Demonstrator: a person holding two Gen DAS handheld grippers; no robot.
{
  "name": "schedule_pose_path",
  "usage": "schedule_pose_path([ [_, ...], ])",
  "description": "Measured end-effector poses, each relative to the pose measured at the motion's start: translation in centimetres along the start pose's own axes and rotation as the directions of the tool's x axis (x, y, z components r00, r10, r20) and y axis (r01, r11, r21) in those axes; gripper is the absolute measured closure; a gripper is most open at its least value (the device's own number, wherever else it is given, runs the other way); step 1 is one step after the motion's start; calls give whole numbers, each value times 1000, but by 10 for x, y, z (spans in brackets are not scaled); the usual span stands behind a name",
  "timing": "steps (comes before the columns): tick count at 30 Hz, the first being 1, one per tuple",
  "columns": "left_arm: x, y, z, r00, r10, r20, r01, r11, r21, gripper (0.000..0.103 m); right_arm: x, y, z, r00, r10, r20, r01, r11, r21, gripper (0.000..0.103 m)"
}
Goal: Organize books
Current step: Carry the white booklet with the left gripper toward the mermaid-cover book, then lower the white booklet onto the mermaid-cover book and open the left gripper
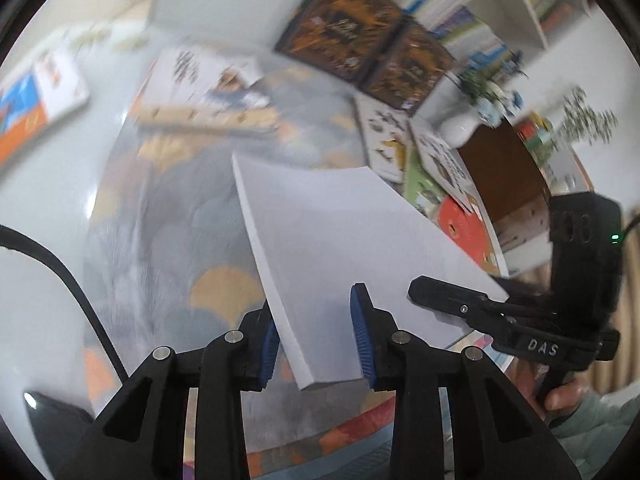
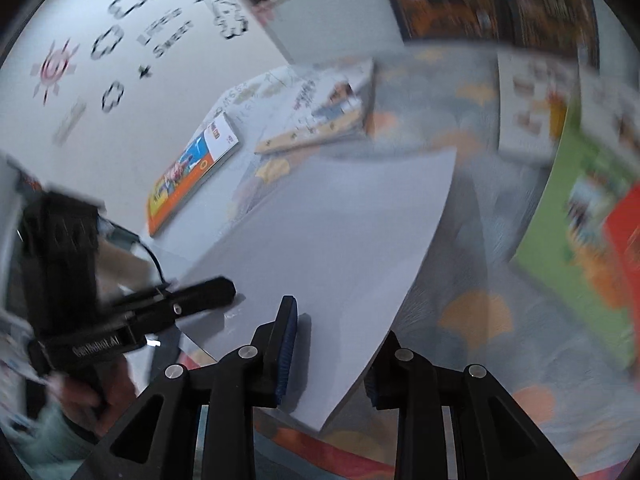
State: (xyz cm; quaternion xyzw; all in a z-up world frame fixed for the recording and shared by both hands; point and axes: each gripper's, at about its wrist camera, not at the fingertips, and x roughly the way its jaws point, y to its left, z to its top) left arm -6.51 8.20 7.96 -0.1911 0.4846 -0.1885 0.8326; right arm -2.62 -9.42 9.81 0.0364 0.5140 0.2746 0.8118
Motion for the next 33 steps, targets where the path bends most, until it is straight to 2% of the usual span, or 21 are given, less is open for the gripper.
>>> schedule_pose_path([
  [5, -14, -9, 22, 997, -53, 55, 52, 998, 25, 73, -25, -1, 15, 997, -8, 72, 10, 1000, -27, 75],
  [10, -24, 7, 51, 989, -50, 136, 51, 999, 1, 73, -27, 7, 55, 993, 13, 121, -4, 997, -75, 75],
  [13, -16, 27, 74, 987, -8, 159, 12, 1000, -26, 73, -2, 13, 86, 992, 22, 120, -10, 995, -101, 75],
  [16, -5, 49, 95, 988, 57, 147, -51, 998, -46, 72, 39, 8, 116, 995, 36, 91, -26, 994, -104, 72],
  [18, 7, 63, 106, 985, 110, 130, -104, 993, -50, 72, 64, 0, 130, 997, 63, 54, -59, 996, -73, 70],
  [20, 21, 76, 113, 986, 124, 113, -118, 991, -62, 72, 90, -11, 144, 996, 85, 16, -85, 996, -18, 69],
  [23, 40, 101, 128, 989, 106, 100, -95, 990, -108, 72, 112, -17, 160, 997, 71, 16, -71, 997, -6, 69],
  [28, 63, 132, 150, 987, 133, 92, -116, 978, -173, 72, 143, -20, 186, 999, 43, 11, -43, 999, -6, 69],
  [32, 73, 150, 153, 972, 228, 59, -212, 956, -202, 73, 171, -28, 198, 1000, 17, -22, -17, 1000, 23, 69],
  [33, 72, 154, 152, 970, 233, 66, -215, 954, -208, 73, 177, -29, 198, 999, 17, -39, -15, 999, 35, 68],
])
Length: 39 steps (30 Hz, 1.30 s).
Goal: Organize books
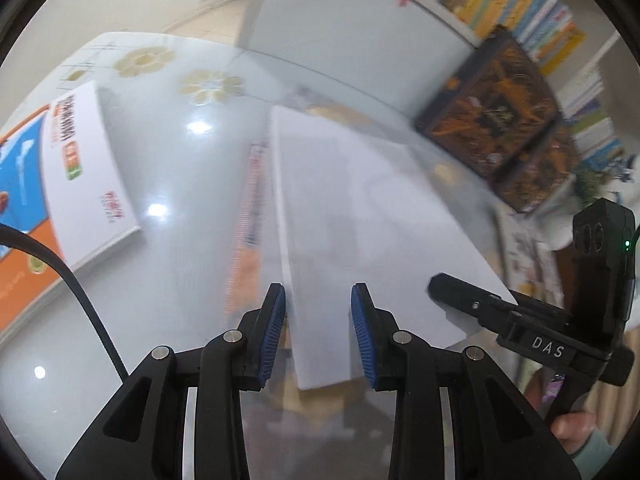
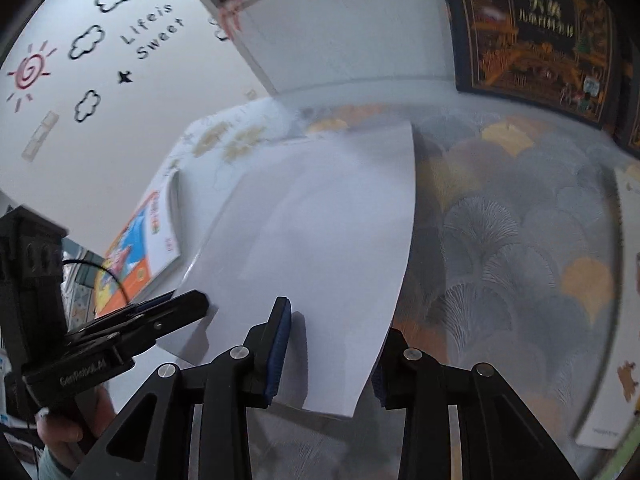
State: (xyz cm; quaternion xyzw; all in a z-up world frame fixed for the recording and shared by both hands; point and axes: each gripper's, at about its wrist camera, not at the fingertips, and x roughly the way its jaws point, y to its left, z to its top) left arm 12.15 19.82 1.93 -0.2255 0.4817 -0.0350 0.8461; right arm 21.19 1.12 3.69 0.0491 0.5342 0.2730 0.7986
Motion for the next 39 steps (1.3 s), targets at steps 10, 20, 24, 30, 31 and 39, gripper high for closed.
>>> schedule_pose_path([
  [10, -27, 16, -14, 999, -25, 26, 27, 995, -95, 71, 7, 10, -4, 1000, -11, -19, 11, 1000, 18, 59],
  [20, -51, -65, -69, 994, -100, -42, 104, 991, 85, 71, -78, -45, -127, 999, -8, -44, 11, 997, 77, 57],
  [24, -43, -124, -102, 980, -142, -137, 166, 969, 184, 71, -125, -80, -179, 1000, -13, 18, 9, 982, 189, 48],
  [30, -35, -227, -149, 950, -194, -245, 268, 911, 315, 64, -184, -143, -233, 997, -57, 47, 40, 956, 290, 48],
  [31, -32, -244, -155, 945, -197, -262, 279, 902, 330, 64, -193, -153, -240, 997, -61, 53, 42, 951, 307, 48],
  [39, -21, -344, -186, 941, -176, -290, 291, 858, 423, 64, -262, -250, -282, 992, -87, 89, 39, 897, 440, 48],
])
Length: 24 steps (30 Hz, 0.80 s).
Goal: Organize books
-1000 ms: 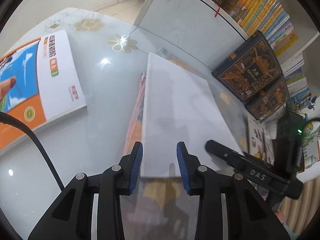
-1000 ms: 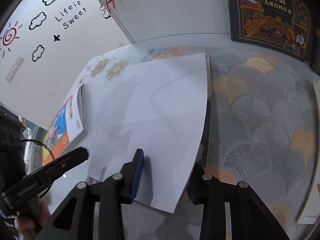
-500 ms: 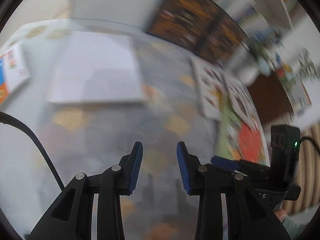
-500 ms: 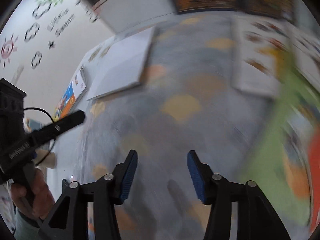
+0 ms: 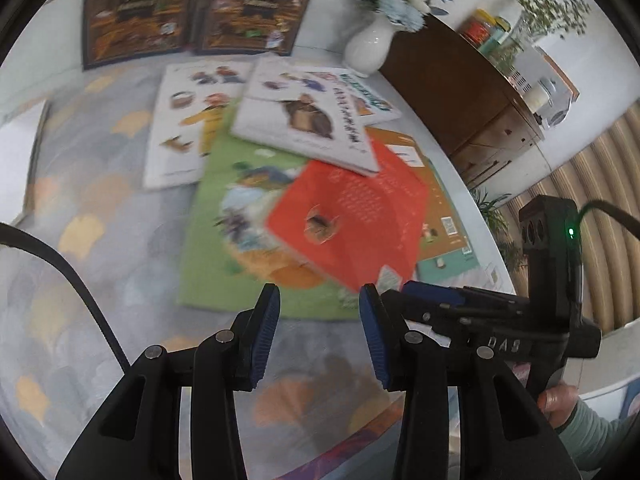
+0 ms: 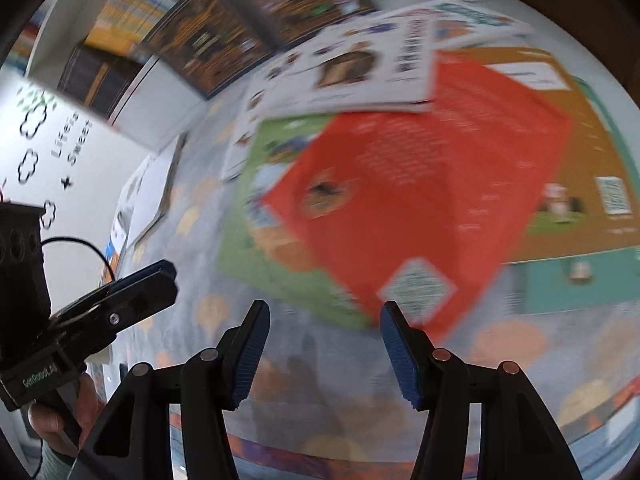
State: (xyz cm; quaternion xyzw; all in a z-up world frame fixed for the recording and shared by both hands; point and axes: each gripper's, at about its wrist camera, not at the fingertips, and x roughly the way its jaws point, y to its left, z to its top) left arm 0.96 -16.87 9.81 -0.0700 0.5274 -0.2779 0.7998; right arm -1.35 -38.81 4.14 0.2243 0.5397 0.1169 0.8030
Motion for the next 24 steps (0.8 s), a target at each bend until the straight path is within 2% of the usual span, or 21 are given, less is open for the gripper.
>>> schedule_pose_path([
  [3, 6, -15, 19, 999, 40, 26, -41, 999, 28, 64, -12, -22, 20, 1000, 12, 5, -12, 1000, 11, 48],
  [5, 11, -18, 43, 993, 92, 68, -95, 994, 46, 64, -15, -30, 42, 1000, 1, 18, -1, 1000, 1, 47],
  [7, 13, -8, 68, 983, 144, 111, -146, 989, 7, 64, -14, -36, 67, 999, -26, 25, 26, 1000, 0, 46],
  [9, 15, 5, 89, 978, 150, 144, -145, 988, -45, 64, -3, -36, 89, 997, -72, 14, 72, 997, 8, 46],
  [10, 18, 10, 97, 977, 154, 149, -145, 987, -66, 64, 4, -39, 103, 992, -121, -21, 122, 992, 17, 46],
  [11, 24, 18, 106, 976, 163, 144, -150, 984, -96, 64, 9, -41, 111, 989, -142, -44, 143, 989, 21, 46],
  [13, 35, 25, 117, 979, 162, 127, -147, 982, -117, 64, 17, -43, 126, 990, -131, -61, 132, 991, 19, 46],
  [17, 64, 36, 130, 985, 145, 98, -129, 980, -150, 64, 27, -37, 148, 996, -86, -15, 86, 996, -6, 51],
  [21, 89, 50, 138, 991, 117, 64, -102, 975, -199, 64, 47, -38, 158, 992, -120, -37, 121, 993, 14, 53],
  [24, 98, 54, 144, 989, 133, 61, -118, 973, -199, 64, 48, -33, 164, 993, -118, -5, 118, 993, -16, 53],
])
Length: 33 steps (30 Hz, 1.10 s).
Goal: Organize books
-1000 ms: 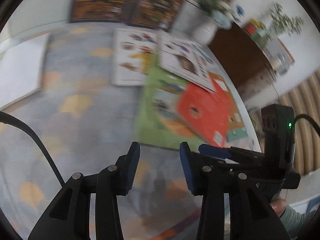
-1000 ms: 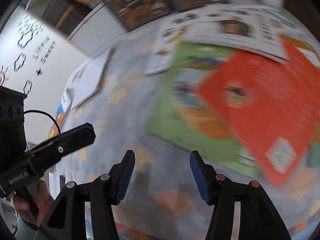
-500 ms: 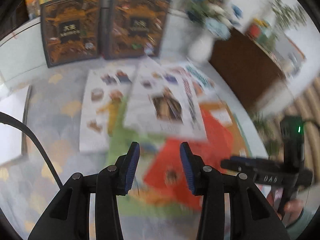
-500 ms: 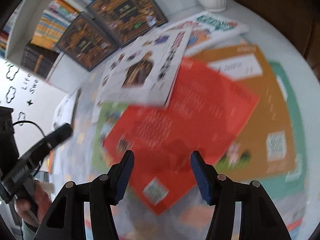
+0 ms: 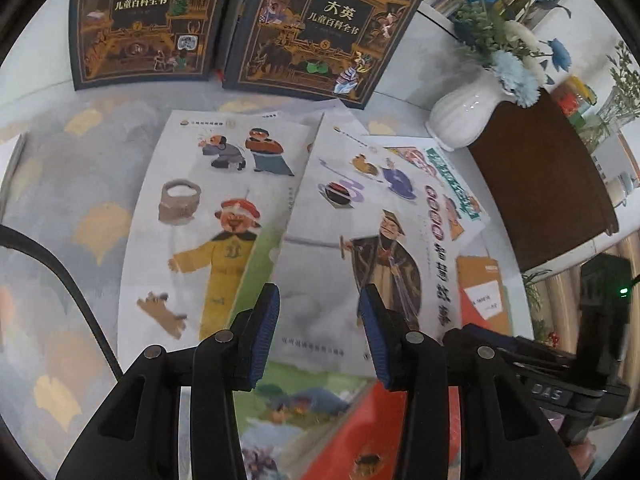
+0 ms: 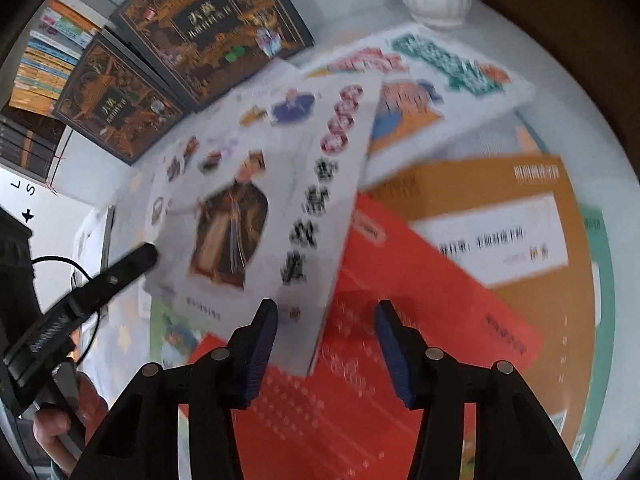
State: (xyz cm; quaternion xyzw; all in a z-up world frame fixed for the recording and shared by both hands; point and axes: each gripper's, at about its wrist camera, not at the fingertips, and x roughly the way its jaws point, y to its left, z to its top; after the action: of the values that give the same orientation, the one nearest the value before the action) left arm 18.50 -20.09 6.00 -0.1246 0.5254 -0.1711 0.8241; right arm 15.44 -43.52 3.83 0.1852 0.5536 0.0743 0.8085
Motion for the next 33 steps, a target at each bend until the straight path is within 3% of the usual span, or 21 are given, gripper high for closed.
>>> schedule_pose_path([
  [2, 3, 2, 5, 1000, 27, 13, -27, 1000, -5, 64, 3, 2, 5, 1000, 1, 5, -1, 1000, -12, 53],
  [7, 17, 6, 12, 999, -34, -25, 33, 999, -21, 64, 10, 12, 19, 999, -22, 24, 23, 999, -41, 53],
  [11, 4, -1, 3, 999, -36, -8, 36, 999, -9, 63, 9, 18, 15, 998, -47, 32, 50, 993, -104, 51],
  [16, -29, -3, -49, 996, -83, -35, 82, 996, -20, 63, -3, 15, -17, 1000, -18, -14, 15, 986, -168, 51],
  [23, -61, -1, -146, 987, -131, -90, 119, 985, -124, 63, -27, 16, -106, 999, -26, -43, 12, 954, -300, 51],
  [29, -71, -4, -191, 985, -132, -112, 109, 975, -193, 63, -36, 9, -141, 997, -46, -68, 22, 949, -313, 53],
  [33, -66, -10, -201, 988, -83, -129, 61, 984, -169, 63, -36, 9, -156, 996, -59, -66, 33, 941, -336, 55],
])
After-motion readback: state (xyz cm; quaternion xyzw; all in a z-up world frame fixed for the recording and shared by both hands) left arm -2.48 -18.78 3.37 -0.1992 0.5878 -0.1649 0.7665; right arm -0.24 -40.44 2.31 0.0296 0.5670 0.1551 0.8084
